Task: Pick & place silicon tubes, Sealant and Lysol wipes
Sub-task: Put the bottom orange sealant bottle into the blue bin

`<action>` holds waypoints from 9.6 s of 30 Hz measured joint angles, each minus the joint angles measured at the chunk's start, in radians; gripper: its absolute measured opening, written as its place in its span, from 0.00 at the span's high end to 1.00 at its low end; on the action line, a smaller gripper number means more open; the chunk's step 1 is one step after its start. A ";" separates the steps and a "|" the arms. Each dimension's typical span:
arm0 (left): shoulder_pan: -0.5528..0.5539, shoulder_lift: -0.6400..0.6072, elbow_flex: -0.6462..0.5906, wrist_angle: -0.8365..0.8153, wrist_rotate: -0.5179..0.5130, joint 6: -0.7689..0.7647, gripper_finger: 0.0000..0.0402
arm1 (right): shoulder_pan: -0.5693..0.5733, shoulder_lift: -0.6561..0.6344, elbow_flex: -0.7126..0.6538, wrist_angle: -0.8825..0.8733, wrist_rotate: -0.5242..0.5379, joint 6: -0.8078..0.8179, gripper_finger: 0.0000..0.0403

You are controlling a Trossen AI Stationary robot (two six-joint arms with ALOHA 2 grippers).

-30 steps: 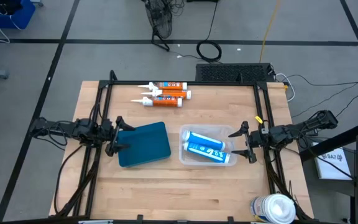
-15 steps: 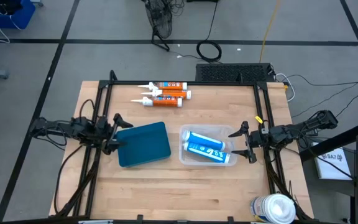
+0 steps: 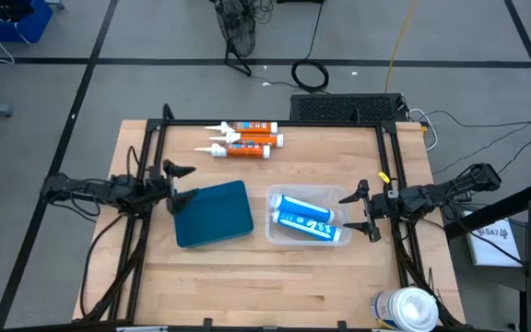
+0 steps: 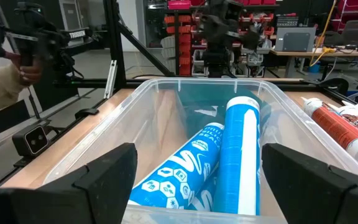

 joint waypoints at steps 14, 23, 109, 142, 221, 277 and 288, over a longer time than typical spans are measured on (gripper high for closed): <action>0.146 0.364 0.155 -0.007 -0.136 -0.170 0.02 | 0.000 0.000 0.000 0.000 0.000 0.000 0.19; 0.431 0.879 0.687 -0.358 0.049 0.057 0.02 | 0.000 0.000 0.000 0.000 0.000 0.000 0.19; -0.020 1.671 1.258 -1.536 0.321 -0.507 0.49 | 0.000 0.001 0.000 0.001 0.000 0.000 0.19; 0.121 1.705 1.279 -1.485 0.347 -0.335 0.25 | 0.000 0.001 0.000 0.002 0.000 0.000 0.19; 0.317 1.418 1.484 -1.593 0.005 -0.069 0.47 | 0.000 0.001 0.000 0.004 0.000 0.000 0.19; -0.047 1.849 1.372 -1.680 0.339 -0.355 0.36 | 0.000 0.001 0.000 0.004 0.000 0.000 0.19; -0.046 1.847 1.374 -1.729 0.336 -0.343 0.80 | 0.000 0.001 0.000 0.004 0.000 0.000 0.19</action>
